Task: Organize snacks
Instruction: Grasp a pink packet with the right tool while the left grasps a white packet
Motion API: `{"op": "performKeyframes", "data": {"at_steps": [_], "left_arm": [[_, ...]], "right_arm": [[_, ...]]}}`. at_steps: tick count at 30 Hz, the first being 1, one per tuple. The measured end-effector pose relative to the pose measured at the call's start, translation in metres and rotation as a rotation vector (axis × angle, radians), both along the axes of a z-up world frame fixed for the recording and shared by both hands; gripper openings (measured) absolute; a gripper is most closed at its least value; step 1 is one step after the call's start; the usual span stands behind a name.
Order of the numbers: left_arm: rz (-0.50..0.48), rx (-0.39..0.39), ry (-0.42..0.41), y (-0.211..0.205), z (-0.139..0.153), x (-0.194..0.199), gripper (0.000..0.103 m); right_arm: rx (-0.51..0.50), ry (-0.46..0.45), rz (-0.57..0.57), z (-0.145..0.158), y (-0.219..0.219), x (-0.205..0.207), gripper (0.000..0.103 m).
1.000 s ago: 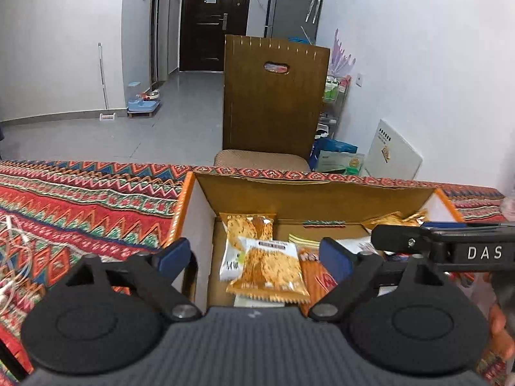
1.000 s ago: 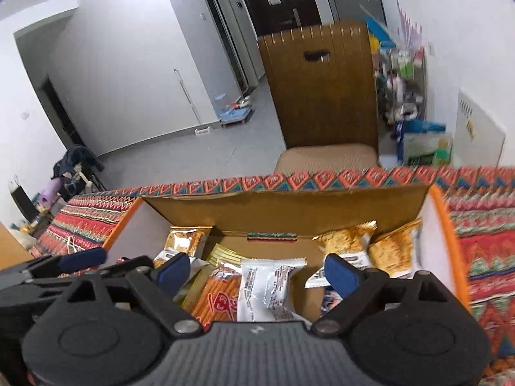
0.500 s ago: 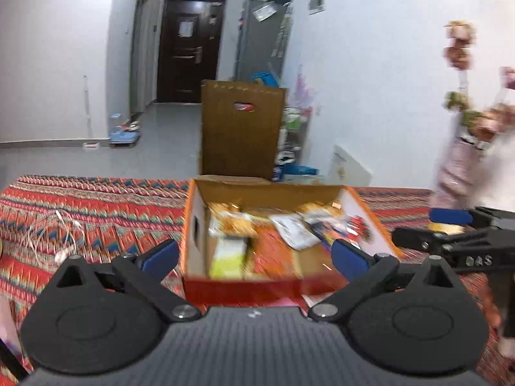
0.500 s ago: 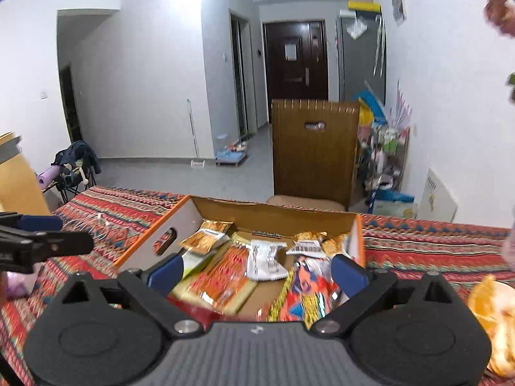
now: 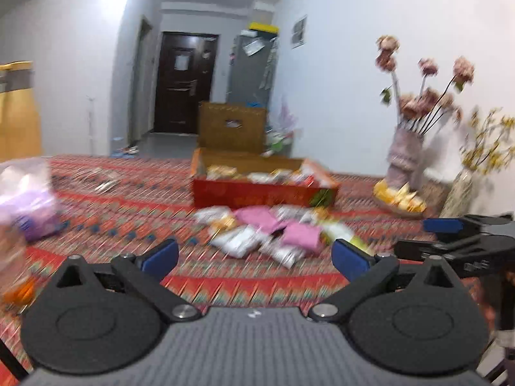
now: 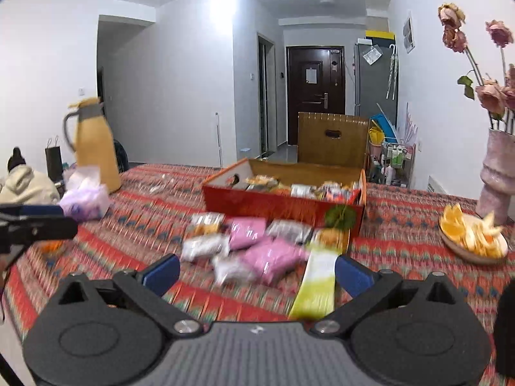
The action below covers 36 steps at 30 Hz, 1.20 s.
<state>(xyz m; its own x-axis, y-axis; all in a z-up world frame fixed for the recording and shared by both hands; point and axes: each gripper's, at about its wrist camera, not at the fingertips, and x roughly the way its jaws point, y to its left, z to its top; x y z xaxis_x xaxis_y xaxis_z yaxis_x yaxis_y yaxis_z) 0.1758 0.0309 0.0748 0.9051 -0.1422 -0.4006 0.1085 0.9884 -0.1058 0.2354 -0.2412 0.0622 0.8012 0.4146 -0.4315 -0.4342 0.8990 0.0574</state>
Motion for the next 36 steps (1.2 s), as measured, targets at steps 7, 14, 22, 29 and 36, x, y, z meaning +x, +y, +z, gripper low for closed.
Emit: {"op": "performKeyframes", "data": {"at_steps": [7,14,22,29,36], "left_arm": [[0.081,-0.023,0.152,0.005,-0.043,-0.041,0.103],[0.109,0.012,0.209,0.011,-0.065,-0.053,0.103],[0.111,0.043,0.191,0.008,-0.059,-0.038,0.103],[0.082,0.040,0.198,0.009,-0.063,-0.009,0.103],[0.046,0.082,0.166,0.006,-0.065,0.036,0.103]], "right_arm": [[0.006,0.078,-0.022,-0.041,0.006,-0.076,0.103],[-0.084,0.137,-0.050,-0.062,0.005,-0.101,0.103],[-0.043,0.166,-0.063,-0.061,0.005,-0.086,0.103],[0.003,0.205,-0.071,-0.060,0.011,-0.053,0.103],[0.031,0.211,-0.097,-0.051,0.022,-0.003,0.103]]}}
